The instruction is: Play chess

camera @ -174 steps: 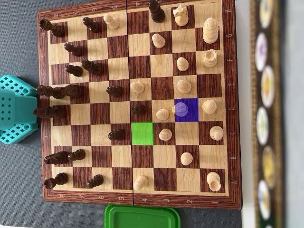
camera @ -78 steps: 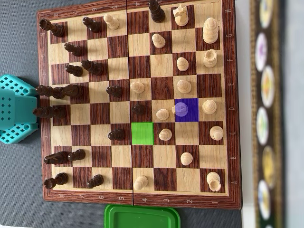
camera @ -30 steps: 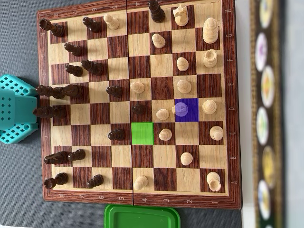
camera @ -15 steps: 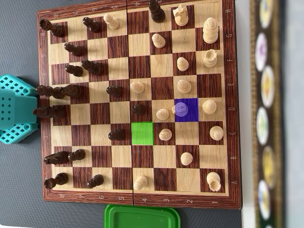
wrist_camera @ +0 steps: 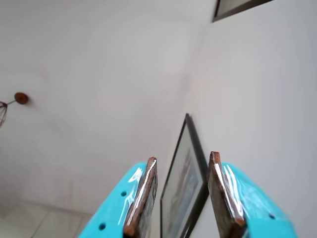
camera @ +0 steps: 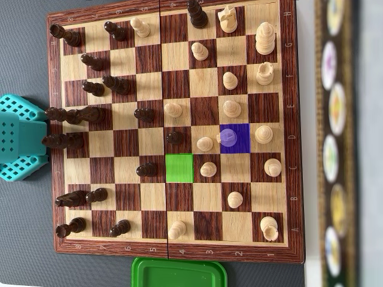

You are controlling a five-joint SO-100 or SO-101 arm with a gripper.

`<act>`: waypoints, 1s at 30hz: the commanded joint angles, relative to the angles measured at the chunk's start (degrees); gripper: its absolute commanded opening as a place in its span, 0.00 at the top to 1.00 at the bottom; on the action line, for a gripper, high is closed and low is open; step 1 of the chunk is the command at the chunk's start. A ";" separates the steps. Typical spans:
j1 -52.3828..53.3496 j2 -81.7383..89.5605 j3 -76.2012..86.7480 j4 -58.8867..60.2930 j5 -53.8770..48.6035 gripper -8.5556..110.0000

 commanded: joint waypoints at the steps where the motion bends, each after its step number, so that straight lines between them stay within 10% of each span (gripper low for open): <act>1: 0.26 -0.44 -2.20 2.64 -0.35 0.80; 30: -0.44 -0.44 -12.22 49.04 -0.18 0.79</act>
